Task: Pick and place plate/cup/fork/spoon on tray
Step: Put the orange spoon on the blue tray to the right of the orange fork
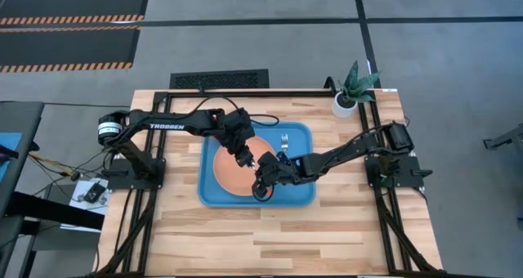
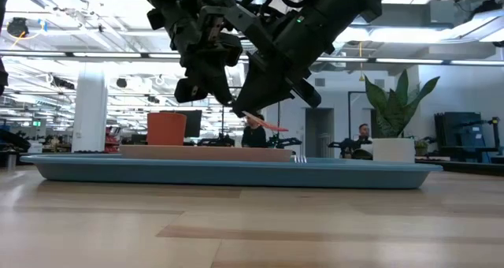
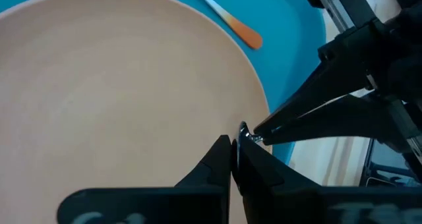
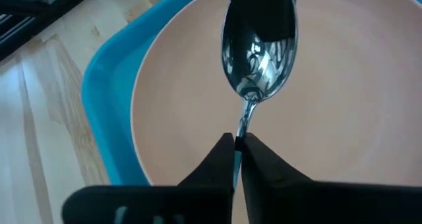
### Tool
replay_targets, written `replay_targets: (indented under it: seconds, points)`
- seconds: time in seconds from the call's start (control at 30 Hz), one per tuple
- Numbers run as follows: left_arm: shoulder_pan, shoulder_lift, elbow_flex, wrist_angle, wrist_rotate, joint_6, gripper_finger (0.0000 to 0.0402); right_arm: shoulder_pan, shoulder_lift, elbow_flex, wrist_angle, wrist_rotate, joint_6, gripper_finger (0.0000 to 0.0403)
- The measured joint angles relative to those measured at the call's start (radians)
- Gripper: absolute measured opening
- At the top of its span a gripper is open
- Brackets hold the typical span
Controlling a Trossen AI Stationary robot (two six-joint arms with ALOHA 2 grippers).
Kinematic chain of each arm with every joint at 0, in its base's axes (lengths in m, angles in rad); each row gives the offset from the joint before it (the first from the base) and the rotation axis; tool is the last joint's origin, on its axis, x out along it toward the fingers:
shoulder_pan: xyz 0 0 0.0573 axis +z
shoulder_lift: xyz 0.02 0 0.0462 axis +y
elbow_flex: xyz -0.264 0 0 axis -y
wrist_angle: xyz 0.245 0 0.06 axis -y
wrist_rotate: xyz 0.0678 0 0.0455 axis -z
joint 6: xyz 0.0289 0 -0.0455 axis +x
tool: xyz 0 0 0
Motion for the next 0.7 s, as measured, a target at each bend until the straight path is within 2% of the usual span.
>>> replay_targets:
  seconds: [0.17, 0.4, 0.47, 0.57, 0.7]
  points:
    - [0.000, 0.000, 0.000, -0.001, 0.005, 0.017, 0.0011, 0.000, 0.000, 0.000, -0.003, 0.000, -0.001, 0.0021]
    - [0.000, -0.042, 0.000, -0.009, -0.001, 0.108, 0.0067, 0.000, -0.004, 0.000, -0.002, -0.002, -0.008, 0.0016]
    - [0.000, -0.075, 0.000, -0.030, -0.033, 0.156, 0.0084, 0.000, -0.020, 0.000, -0.022, -0.004, -0.006, 0.0014]
    - [-0.010, -0.149, -0.016, -0.055, -0.140, 0.224, 0.0104, 0.005, -0.054, -0.001, -0.091, -0.003, 0.021, 0.0015]
    - [-0.045, -0.289, -0.123, 0.057, -0.204, 0.245, 0.0111, 0.020, -0.115, 0.001, -0.221, 0.029, 0.054, 0.0015]
